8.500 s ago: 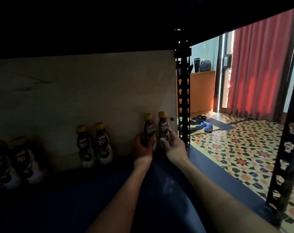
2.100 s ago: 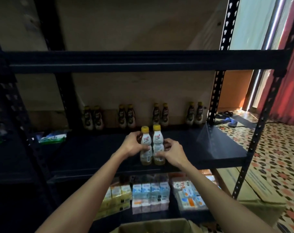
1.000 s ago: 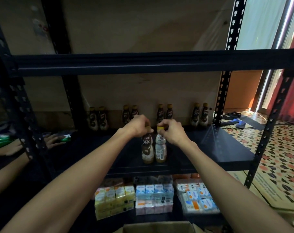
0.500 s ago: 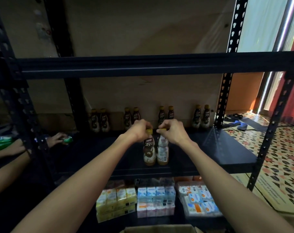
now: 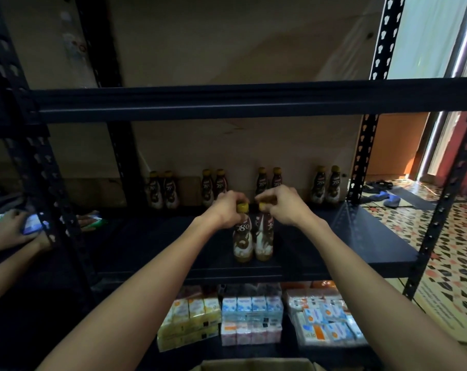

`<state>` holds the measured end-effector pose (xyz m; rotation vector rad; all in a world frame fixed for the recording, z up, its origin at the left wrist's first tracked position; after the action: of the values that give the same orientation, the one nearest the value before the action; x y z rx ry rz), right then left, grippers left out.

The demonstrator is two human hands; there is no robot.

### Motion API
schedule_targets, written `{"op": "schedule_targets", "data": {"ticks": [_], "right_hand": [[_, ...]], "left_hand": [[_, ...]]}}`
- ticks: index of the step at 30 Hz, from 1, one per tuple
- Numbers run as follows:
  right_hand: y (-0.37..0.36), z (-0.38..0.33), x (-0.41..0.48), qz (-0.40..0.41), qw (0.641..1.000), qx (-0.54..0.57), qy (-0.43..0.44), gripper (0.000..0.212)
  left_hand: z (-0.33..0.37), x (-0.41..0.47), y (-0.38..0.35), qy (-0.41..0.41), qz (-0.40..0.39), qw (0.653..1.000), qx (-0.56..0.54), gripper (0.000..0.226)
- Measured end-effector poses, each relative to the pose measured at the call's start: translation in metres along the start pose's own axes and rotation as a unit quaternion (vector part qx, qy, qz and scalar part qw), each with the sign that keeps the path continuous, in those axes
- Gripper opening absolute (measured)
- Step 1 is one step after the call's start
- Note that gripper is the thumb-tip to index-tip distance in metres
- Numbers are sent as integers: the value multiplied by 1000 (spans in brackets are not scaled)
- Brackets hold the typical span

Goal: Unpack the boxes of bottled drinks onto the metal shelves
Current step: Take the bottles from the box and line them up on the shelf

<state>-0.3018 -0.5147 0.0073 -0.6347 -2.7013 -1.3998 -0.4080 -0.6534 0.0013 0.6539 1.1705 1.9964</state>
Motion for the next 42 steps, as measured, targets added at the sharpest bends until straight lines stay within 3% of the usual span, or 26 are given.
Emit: {"op": "schedule_targets", "data": {"ticks": [4, 8, 16, 19, 21, 23, 25, 27, 31, 42], "right_hand": [[-5, 1, -1, 6, 1000, -23, 3, 33], [-5, 5, 0, 28, 999, 25, 4, 10], [-7, 11, 2, 9, 999, 39, -1, 20], [-10, 11, -5, 4, 998, 53, 18, 42], [-13, 13, -17, 18, 992, 123, 23, 72], [-20, 26, -28, 63, 978, 197, -3, 84], [-38, 42, -37, 54, 964, 257, -41, 82], [-62, 53, -44, 21, 958, 280, -57, 73], [-90, 60, -47, 81, 966, 239, -58, 62], [-167, 2, 13, 96, 958, 265, -55, 40]], "left_hand": [[-1, 3, 0, -8, 3, 1000, 1, 43], [-4, 6, -3, -11, 2, 1000, -10, 44], [-5, 5, -8, -18, 4, 999, -34, 47], [-8, -6, -11, -25, 29, 994, -106, 68], [-13, -17, -19, -16, 64, 980, -190, 85], [-26, -24, -36, 19, 108, 963, -246, 93], [-38, -25, -58, 59, 113, 957, -262, 88], [-44, -25, -78, 71, 94, 955, -273, 67], [-55, -20, -92, 31, 114, 951, -287, 29], [-147, -28, -53, 33, 189, 930, -312, 30]]}}
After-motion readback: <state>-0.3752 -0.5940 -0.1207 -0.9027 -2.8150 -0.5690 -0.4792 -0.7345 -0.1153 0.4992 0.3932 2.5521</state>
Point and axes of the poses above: each hand's wrist, its own x-axis towards the middle knuckle, its own y-axis out of the back of the hand, z = x × y, the point moved 5 cm from there along x, towards the middle knuckle, and after that the axes turned 7 degrees about -z, right-handed, at the moved point
